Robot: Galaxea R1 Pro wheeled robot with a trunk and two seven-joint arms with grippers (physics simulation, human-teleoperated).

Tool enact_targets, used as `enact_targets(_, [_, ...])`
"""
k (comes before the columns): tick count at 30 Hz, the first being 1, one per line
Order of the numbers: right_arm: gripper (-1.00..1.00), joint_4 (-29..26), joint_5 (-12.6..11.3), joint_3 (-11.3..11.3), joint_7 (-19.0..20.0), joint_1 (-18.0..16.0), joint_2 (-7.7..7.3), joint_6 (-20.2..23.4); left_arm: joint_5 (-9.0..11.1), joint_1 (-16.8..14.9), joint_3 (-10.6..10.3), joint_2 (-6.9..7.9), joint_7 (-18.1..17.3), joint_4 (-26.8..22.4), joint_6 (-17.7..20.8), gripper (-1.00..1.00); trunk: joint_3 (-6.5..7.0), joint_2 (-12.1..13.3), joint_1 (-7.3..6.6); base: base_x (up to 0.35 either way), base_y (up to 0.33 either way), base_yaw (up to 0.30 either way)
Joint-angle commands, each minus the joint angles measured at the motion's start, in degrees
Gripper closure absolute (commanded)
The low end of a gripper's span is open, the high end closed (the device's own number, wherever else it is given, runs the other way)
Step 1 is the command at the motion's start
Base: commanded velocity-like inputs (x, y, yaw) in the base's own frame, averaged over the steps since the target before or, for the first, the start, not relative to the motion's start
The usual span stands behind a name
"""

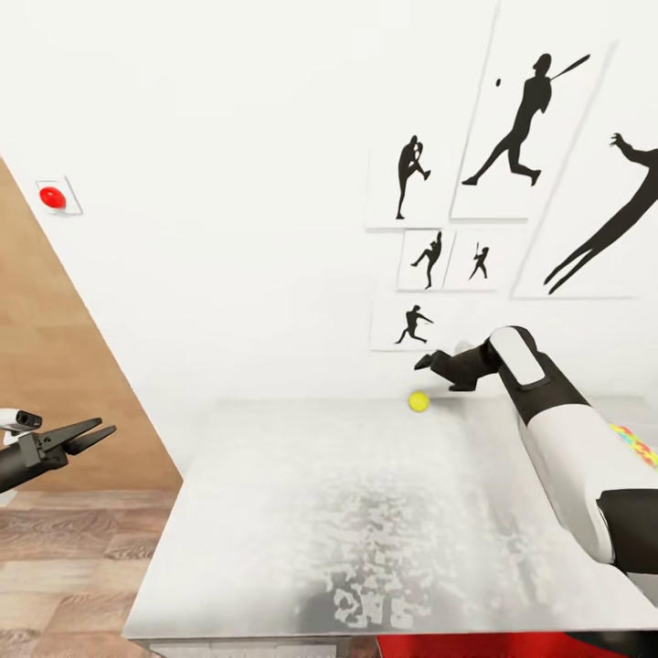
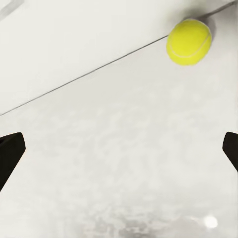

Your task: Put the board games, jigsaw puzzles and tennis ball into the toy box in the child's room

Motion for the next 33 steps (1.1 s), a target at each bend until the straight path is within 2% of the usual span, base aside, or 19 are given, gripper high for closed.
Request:
enact_targets(1, [-1.00,-0.04,-0.60,0.29,-0.90,-0.52,-0.04,0.03,-0.04,-0.05,0.08,0.01,-0.24,-0.09,0.61,-1.00,-0.22,-0.13,0.03,0.000,0.000,0.000])
enact_targets(5, [-1.00,0.03,0.41,0.90,-3.36,-1.28,0.46,0.03,0.00,-0.05,-0.10,-0.01,-0.24,-1.65,0.69,-1.00,-0.60,-0.13,0.03,0.000,0.000,0.000])
enact_targets(8, [-1.00,0.28,2.21,1.78,-4.77,-1.64,1.83,0.03,-0.05,-0.25,-0.14,-0.16,-0.24,-4.07,1.22,-1.00,-0.88,-0.13,0.03,0.000,0.000,0.000])
enact_targets(10, [-1.00,0.36,3.23,2.05,-5.23,-2.34,2.77,0.03,-0.11,-0.71,-1.05,-0.35,-0.24,-7.19,2.28,-1.00,-1.07,-0.13,0.03,0.000,0.000,0.000])
enact_targets(14, [-1.00,1.12,3.71,2.27,-5.48,-3.88,3.42,0.03,-0.32,-0.97,-3.13,-0.17,-0.24,-12.78,4.61,-1.00,-1.45,-0.13,0.03,0.000,0.000,0.000])
enact_targets(19, [-1.00,2.62,3.93,2.32,-5.55,-4.93,3.67,0.03,-0.46,-1.08,-3.77,0.60,-0.24,-15.68,5.47,-1.00,-1.93,-0.13,0.03,0.000,0.000,0.000])
enact_targets(28, [-1.00,2.95,3.97,2.38,-5.66,-5.31,3.54,0.03,-0.53,-0.93,-3.82,2.34,-0.24,-16.01,4.74,-1.00,-2.78,-0.13,0.03,0.000,0.000,0.000])
enact_targets(33, [-1.00,2.90,3.97,2.38,-5.73,-5.36,3.00,0.03,-0.51,-0.77,-3.66,3.33,-0.24,-15.95,4.46,-1.00,-3.26,-0.13,0.03,0.000,0.000,0.000])
